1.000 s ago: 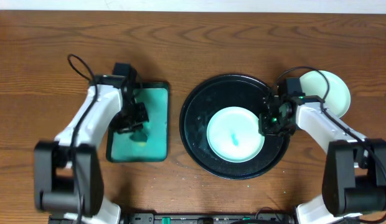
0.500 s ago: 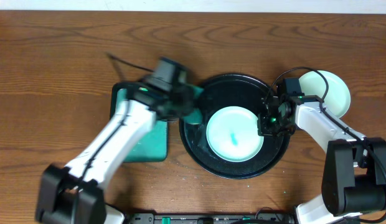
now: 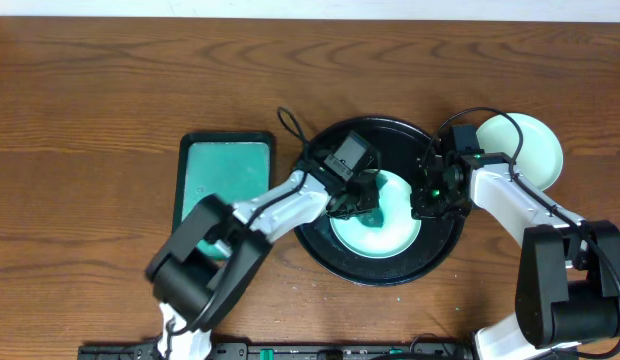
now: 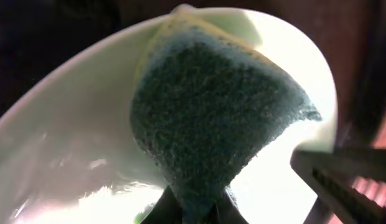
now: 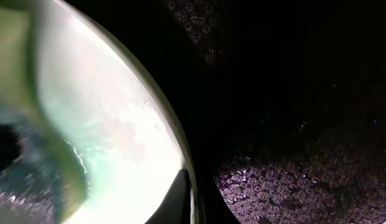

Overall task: Clean dirty plates on tray and stack at the side
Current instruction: 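Scrub the last green plate with the sponge while right gripper holds it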

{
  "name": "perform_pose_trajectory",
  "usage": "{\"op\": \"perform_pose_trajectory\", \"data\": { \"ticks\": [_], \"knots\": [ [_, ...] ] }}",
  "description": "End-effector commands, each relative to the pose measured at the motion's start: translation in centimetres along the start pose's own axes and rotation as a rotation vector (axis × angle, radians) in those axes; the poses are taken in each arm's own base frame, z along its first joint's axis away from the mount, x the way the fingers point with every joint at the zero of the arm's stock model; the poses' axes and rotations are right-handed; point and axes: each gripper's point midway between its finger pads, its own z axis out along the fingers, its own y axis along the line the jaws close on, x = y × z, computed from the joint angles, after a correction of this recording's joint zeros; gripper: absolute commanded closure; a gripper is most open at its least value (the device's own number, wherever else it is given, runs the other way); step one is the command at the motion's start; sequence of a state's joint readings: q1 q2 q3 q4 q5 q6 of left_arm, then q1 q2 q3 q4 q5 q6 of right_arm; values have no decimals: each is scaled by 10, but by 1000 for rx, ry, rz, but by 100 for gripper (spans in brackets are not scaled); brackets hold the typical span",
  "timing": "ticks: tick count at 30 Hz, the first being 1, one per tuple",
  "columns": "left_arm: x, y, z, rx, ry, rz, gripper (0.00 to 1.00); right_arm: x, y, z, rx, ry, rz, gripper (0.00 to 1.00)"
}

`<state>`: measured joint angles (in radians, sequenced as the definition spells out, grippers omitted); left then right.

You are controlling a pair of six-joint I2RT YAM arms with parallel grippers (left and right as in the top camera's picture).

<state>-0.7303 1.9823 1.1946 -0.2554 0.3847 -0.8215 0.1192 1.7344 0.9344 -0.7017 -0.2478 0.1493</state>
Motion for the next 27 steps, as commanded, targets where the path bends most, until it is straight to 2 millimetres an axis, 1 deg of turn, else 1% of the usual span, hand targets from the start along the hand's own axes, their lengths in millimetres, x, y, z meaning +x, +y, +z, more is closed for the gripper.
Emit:
{"op": "perform_pose_trajectory", "data": {
  "ticks": [1,2,3,5,6,8,9,11,12,14,17,20,21,23,25,27],
  "knots": [
    [11,50,13,-154,56,-77,93,13,3,14,14,56,-4,99],
    [12,59,11,-189,61,-93,93,14,3,14,15,58,-4,99],
    [13,73,6,-246,64,-114,93,14,3,14,15,60,-4,99],
    [11,97,-6,-358,62,-148,93,14,3,14,15,60,-4,99],
    [10,106,-12,-399,62,-146,93,14,3,14,15,59,-4,99],
    [5,117,-21,-452,65,-123,93,14,3,14,15,59,-4,99],
    [2,120,-24,-460,63,-106,93,14,3,14,15,59,-4,99],
    [-5,117,-24,-443,59,-52,93,14,3,14,15,59,-4,99],
    [-9,114,-23,-426,52,-24,93,14,3,14,15,59,-4,99],
    [-12,96,-16,-324,72,58,93,14,3,14,16,59,-4,99],
    [-2,53,-5,-113,134,112,93,14,3,14,16,59,-4,99],
    [14,8,4,83,191,177,93,14,3,14,16,59,-4,99],
    [21,-4,7,129,208,200,93,14,3,14,16,59,-4,99],
    [34,-19,14,174,236,230,92,14,3,14,15,59,-4,99],
    [47,-24,21,183,265,248,92,14,3,14,15,60,-3,99],
    [59,-25,25,177,299,252,92,15,3,14,16,62,-3,99]
  ]
}}
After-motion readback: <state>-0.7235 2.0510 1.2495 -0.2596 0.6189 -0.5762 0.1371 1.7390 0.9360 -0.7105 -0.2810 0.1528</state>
